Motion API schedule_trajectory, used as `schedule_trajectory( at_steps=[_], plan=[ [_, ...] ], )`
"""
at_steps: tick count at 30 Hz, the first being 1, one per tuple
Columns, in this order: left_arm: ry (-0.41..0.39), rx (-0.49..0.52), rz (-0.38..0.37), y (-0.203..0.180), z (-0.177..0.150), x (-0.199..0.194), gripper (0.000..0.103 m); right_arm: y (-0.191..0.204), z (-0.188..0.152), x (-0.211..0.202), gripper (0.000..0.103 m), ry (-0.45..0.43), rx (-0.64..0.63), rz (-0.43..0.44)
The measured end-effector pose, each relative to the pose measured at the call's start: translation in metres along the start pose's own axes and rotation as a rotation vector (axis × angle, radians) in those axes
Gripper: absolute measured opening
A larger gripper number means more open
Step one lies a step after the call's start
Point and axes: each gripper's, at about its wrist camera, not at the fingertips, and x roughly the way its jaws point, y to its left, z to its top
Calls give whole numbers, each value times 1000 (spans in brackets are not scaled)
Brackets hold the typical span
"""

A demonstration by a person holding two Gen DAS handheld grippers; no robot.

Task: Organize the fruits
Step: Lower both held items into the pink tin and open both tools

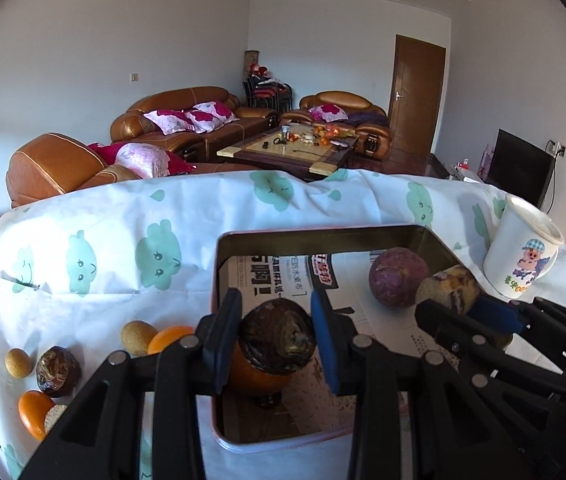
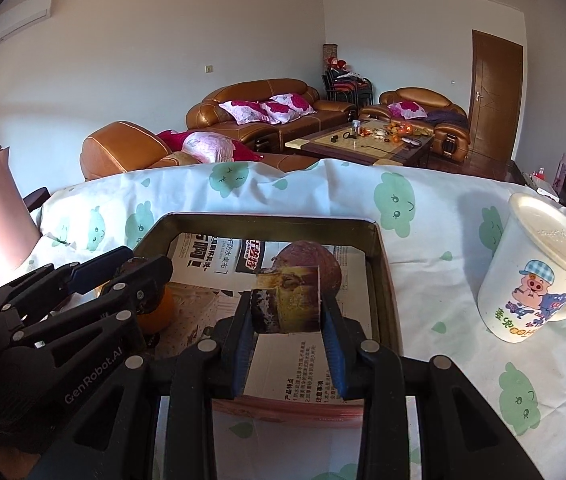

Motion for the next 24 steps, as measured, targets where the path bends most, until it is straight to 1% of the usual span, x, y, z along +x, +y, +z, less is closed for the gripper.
schedule_trajectory(
  at_steps=[4,6,9,12,14,15,17,18,19,20,21,23,24],
  plan=[
    [1,15,7,-3,0,0,38,1,-2,5,34,17,-5,11],
    [-5,23,17,-6,1,0,37,3,-3,3,34,11,-13,18],
    [-31,20,53,-6,1,-4,43,6,-3,0,34,-6,-29,9],
    [-59,9,97,-3,0,-10,60,5,-1,-3,34,-14,-19,12],
    [-89,-6,138,1,-1,-17,80,3,0,-6,34,-30,-12,9],
    [-109,-12,160,3,-1,-21,84,3,0,-8,35,-41,-9,5],
    [-144,-16,205,6,-1,-28,95,2,1,-12,42,-63,-1,-4],
    [-156,-21,223,8,-1,-31,97,1,2,-14,44,-73,5,-8],
    [-162,-31,233,11,-1,-34,100,0,2,-16,50,-81,12,-10],
    [-163,-45,231,14,0,-36,103,-2,3,-17,56,-88,20,-12],
    [-162,-60,222,18,0,-37,103,-3,3,-19,60,-97,29,-14],
    [-152,-81,193,23,-2,-38,103,-7,4,-21,72,-115,48,-22],
    [-143,-85,189,25,-3,-38,103,-8,4,-22,72,-122,57,-27]
  ],
)
